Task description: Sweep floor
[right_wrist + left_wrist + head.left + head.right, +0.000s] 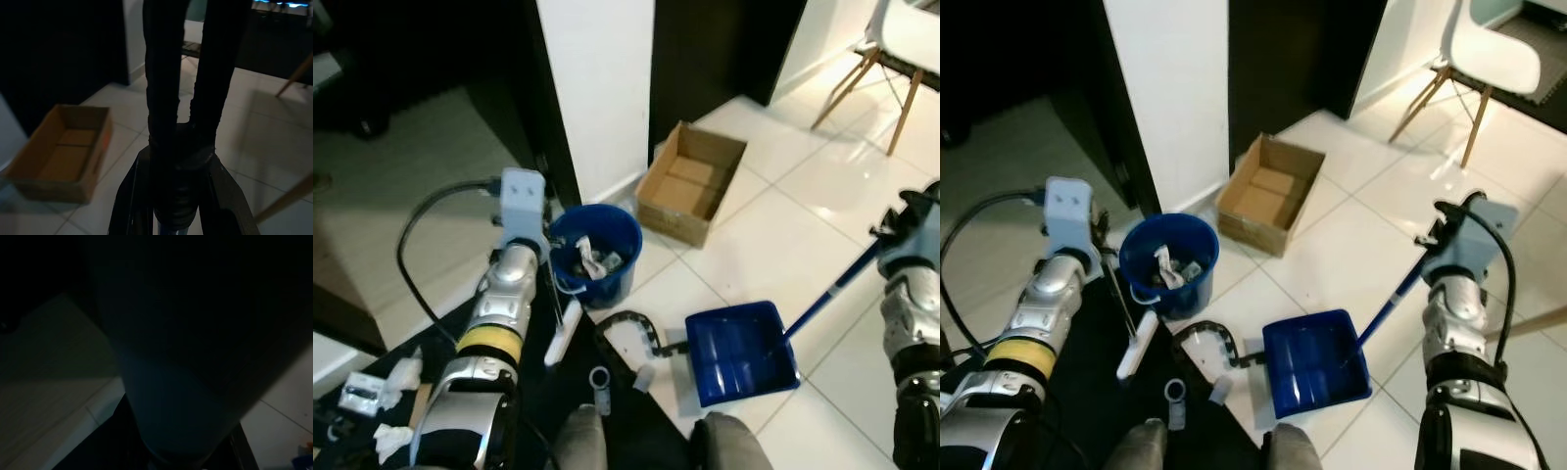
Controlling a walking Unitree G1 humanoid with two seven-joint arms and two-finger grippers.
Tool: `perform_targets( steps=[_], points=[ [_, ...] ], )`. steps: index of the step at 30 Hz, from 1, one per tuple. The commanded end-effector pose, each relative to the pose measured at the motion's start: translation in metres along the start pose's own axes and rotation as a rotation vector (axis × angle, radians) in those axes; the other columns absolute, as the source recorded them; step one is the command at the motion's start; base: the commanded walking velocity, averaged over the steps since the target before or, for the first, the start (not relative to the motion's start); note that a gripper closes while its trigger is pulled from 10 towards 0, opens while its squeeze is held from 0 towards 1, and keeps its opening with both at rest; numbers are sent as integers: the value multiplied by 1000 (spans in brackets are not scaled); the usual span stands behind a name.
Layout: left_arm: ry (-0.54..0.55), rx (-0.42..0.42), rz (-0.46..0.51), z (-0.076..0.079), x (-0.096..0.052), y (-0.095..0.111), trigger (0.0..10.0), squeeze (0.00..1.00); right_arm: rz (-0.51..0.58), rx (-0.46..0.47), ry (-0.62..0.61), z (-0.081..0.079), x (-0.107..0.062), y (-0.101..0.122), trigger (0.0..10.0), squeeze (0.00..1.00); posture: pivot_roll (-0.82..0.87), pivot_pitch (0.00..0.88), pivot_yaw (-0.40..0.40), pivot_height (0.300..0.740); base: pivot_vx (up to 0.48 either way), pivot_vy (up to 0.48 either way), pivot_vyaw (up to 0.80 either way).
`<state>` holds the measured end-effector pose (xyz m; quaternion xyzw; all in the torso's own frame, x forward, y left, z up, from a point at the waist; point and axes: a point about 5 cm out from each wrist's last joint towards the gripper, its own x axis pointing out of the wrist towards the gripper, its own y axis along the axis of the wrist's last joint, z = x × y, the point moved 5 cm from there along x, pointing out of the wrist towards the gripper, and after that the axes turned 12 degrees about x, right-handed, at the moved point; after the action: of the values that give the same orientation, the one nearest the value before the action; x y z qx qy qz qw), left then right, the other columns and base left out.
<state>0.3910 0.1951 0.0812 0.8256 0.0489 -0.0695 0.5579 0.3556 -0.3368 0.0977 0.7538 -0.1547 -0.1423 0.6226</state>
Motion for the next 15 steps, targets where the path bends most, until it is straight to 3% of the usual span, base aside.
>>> perform_targets(
  steps=[1, 9, 15],
  points=[
    [23, 14, 20, -6, 2, 7, 10000, 0, 40, 2, -2, -1, 3, 11, 10000, 0, 5, 45, 13, 740, 0, 0, 0],
    [52, 34, 28, -16, 4, 10, 10000, 0, 49, -27, -30, 7, 7, 18, 10000, 0, 6, 78, 15, 740, 0, 0, 0],
    [75, 72, 58, -30, 7, 20, 10000, 0, 54, -53, -136, 31, 8, 24, 10000, 0, 42, 196, 27, 740, 0, 0, 0]
  ],
)
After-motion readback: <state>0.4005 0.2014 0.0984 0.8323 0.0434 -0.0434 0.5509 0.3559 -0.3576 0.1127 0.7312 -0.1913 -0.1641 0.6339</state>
